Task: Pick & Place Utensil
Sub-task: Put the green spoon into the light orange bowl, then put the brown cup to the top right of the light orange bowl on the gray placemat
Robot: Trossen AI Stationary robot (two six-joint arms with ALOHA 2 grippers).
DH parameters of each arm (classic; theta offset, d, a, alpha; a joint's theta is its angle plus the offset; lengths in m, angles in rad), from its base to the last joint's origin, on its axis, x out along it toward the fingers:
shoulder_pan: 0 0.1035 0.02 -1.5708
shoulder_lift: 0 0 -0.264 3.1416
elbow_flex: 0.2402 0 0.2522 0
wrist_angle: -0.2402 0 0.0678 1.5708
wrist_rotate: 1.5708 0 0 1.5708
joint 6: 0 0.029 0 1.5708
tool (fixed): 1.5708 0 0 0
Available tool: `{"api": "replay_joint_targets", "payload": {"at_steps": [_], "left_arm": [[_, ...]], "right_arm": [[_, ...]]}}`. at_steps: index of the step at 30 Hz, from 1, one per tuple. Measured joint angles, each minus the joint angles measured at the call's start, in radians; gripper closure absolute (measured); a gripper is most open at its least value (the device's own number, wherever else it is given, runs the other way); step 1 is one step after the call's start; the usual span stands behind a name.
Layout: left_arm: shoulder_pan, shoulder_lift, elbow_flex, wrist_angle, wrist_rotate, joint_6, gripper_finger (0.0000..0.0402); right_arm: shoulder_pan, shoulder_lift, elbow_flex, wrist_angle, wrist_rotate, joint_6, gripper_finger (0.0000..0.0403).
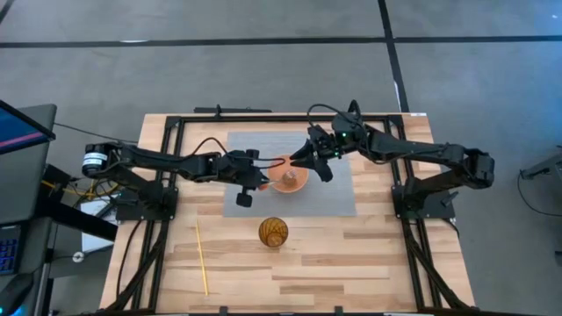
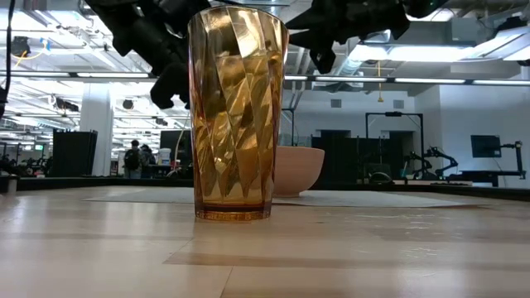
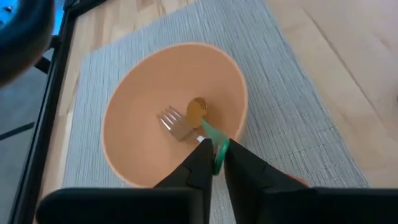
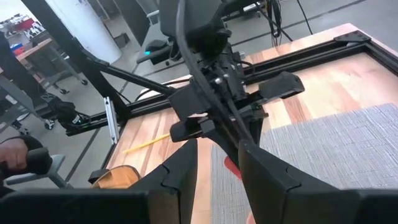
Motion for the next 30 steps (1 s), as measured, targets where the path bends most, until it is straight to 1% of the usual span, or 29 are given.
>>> {"api": "replay_joint_targets", "payload": {"at_steps": [9,15,22,27,30], "left_arm": [[-0.003,-0.033,0.0,0.045,-0.023,-0.032,0.0299],[-0.039,-0.102,0.0,0.054,-0.023,-0.032,0.0267],[-0.114,-0.225,0.0,0.055,-0.022,-0.057,0.0259],[-0.184,-0.303,0.0,0.04,-0.022,-0.143,0.0261],[-0.219,-0.333,0.0,0.019,-0.022,-0.178,0.0262]], "right_arm": [[0.007,0.0,0.0,-0.01,0.0,0.0,0.0291],[0.032,0.0,0.0,-0.014,0.0,0.0,0.0291],[0.068,0.0,0.0,-0.024,0.0,-0.001,0.0291],[0.121,0.0,0.0,-0.024,0.0,-0.009,0.0291],[0.172,0.001,0.0,-0.024,0.0,-0.059,0.0291]]}}
